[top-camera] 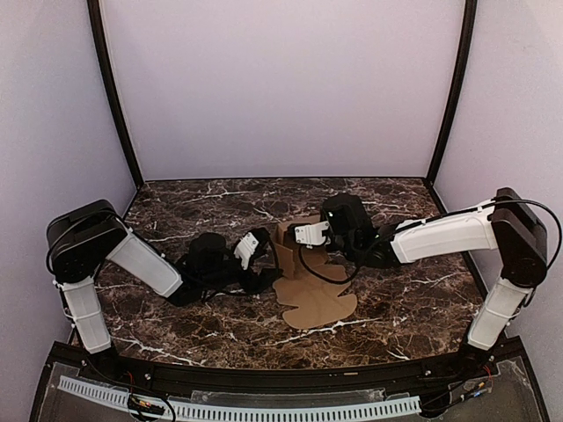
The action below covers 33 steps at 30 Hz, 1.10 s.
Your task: Fold the paper box
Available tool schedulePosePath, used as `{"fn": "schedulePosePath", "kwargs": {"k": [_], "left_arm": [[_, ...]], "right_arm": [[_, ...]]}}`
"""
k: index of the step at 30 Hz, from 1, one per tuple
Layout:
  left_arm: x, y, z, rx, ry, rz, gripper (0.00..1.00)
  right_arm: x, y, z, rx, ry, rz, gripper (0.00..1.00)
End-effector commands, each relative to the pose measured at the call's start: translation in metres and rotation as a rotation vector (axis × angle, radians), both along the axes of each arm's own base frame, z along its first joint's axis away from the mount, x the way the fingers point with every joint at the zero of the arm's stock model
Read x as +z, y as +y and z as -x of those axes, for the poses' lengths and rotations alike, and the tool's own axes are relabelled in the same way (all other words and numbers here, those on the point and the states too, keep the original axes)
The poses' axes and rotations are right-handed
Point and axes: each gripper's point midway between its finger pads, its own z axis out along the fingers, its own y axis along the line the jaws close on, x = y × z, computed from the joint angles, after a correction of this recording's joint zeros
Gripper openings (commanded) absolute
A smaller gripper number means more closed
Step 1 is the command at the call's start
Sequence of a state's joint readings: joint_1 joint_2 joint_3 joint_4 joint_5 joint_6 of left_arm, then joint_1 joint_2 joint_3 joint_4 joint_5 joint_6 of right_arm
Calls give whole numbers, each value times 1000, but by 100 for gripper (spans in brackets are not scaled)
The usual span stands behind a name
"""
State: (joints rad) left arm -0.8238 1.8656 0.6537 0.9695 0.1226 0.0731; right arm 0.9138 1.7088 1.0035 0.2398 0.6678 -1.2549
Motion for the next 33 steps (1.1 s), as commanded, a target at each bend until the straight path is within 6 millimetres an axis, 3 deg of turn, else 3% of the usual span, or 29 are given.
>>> {"fn": "schedulePosePath", "kwargs": {"k": [1, 5, 15, 22, 27, 33], "left_arm": [[17, -6, 17, -94, -18, 12, 76], [22, -6, 16, -89, -26, 17, 77], [33, -14, -12, 15, -33, 65, 74], [22, -24, -20, 50, -16, 40, 73], [12, -12, -40, 210, -44, -17, 69], [19, 2, -46, 339, -107, -10, 69]], "right_arm": [[9, 1, 6, 21, -9, -40, 0], [4, 2, 9, 44, 24, -13, 0], [1, 5, 10, 23, 85, -46, 0], [-12, 0, 13, -12, 140, -59, 0], [-23, -4, 20, -35, 209, -57, 0], [-33, -5, 23, -64, 266, -67, 0]]}}
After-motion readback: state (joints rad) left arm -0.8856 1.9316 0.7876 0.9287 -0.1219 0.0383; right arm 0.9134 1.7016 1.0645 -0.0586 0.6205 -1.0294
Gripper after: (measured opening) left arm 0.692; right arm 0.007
